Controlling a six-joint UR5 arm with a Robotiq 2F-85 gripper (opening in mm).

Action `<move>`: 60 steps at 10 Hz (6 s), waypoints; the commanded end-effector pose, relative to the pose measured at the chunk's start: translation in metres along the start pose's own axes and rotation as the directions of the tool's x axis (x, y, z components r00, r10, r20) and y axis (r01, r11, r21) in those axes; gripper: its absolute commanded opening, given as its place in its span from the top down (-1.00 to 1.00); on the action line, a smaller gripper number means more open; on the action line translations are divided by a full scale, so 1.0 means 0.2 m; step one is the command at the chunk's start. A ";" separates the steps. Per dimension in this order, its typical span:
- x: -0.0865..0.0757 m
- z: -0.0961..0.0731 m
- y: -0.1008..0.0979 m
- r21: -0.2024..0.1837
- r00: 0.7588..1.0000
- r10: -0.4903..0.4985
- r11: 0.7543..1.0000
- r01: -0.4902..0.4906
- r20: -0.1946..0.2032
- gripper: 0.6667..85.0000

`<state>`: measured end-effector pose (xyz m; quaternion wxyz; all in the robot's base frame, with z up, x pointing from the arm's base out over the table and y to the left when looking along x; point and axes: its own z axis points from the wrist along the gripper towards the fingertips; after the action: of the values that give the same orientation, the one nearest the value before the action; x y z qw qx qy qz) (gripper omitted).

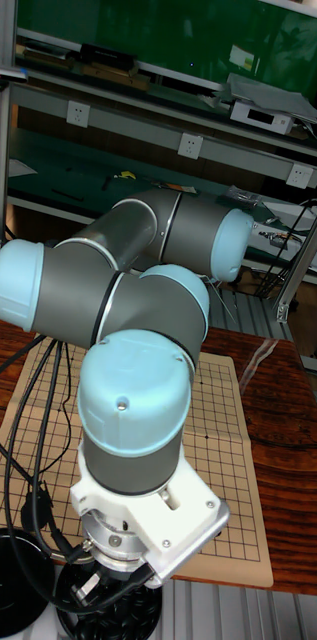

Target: Play the first move as black on the 3-4 point in the upper right corner of the Go board

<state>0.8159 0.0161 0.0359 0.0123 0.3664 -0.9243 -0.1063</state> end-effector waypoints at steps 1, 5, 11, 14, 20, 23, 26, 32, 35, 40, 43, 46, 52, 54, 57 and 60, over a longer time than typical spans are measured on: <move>-0.01 0.01 0.03 -0.037 1.000 -0.014 0.999 0.014 0.019 0.20; 0.00 0.00 0.03 -0.039 1.000 -0.003 0.999 0.003 0.015 0.33; 0.00 -0.04 -0.01 -0.015 1.000 0.020 1.000 -0.020 0.017 0.34; -0.02 -0.05 0.00 -0.020 0.999 0.038 0.999 -0.037 0.027 0.45; -0.03 -0.07 0.02 -0.035 0.999 0.040 0.999 -0.038 0.035 0.49; -0.03 -0.07 0.03 -0.051 0.998 0.049 0.998 -0.047 0.042 0.49; -0.03 -0.07 0.03 -0.050 0.998 0.049 0.998 -0.047 0.041 0.49; -0.03 -0.06 -0.01 -0.031 0.999 0.040 0.999 -0.039 0.036 0.46; -0.03 -0.06 -0.01 -0.025 0.999 0.042 0.999 -0.041 0.035 0.43; -0.02 -0.04 -0.03 -0.022 0.999 0.035 0.999 -0.034 0.029 0.43; -0.02 -0.04 -0.03 -0.026 0.999 0.034 0.999 -0.034 0.030 0.43; -0.03 -0.04 -0.01 -0.038 0.999 0.024 0.999 -0.023 0.037 0.43; -0.03 -0.06 0.00 -0.043 0.999 0.028 0.999 -0.026 0.045 0.41; -0.02 -0.07 -0.04 0.001 0.999 0.031 1.000 -0.032 0.027 0.41; -0.01 -0.08 -0.02 -0.009 0.999 0.027 1.000 -0.027 0.019 0.40; 0.01 -0.07 0.00 -0.030 1.000 0.017 0.999 -0.017 0.006 0.40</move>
<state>0.8198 0.0101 0.0480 0.0117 0.3541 -0.9282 -0.1134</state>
